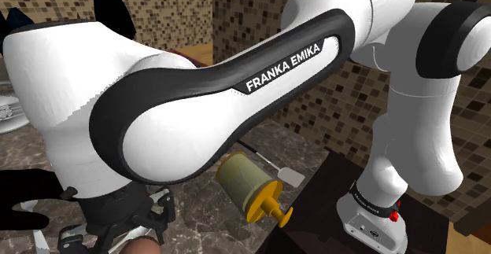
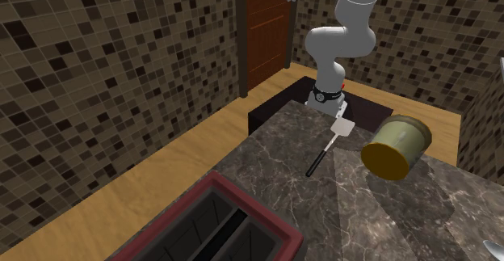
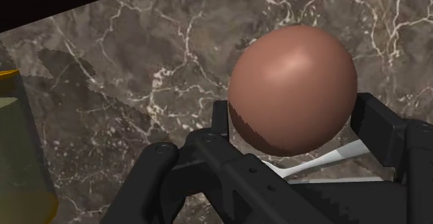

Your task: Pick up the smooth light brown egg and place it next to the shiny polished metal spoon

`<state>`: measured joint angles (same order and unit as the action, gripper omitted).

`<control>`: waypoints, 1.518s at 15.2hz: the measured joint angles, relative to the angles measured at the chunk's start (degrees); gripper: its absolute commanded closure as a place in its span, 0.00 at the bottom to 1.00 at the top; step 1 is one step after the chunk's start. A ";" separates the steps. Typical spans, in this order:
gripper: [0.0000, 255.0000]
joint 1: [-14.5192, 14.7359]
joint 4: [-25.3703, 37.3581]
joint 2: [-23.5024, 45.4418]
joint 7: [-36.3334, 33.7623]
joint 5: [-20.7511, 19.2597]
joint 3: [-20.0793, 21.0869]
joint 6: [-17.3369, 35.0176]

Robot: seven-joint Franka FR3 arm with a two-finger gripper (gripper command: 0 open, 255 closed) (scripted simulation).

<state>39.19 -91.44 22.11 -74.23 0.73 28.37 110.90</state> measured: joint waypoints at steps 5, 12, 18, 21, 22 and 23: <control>1.00 -0.02 -2.53 1.03 0.34 -0.38 -0.28 3.43; 1.00 0.27 -5.53 2.87 0.43 -1.10 -0.71 8.10; 1.00 0.53 -7.02 4.20 0.53 -1.64 -0.97 11.15; 1.00 0.69 -6.91 4.45 0.41 -1.75 -0.97 11.32; 1.00 0.70 -7.04 4.40 0.38 -1.73 -0.95 11.43; 1.00 0.73 -6.84 4.56 0.38 -1.80 -0.98 11.35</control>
<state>39.92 -98.29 26.67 -73.85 -1.07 27.39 122.25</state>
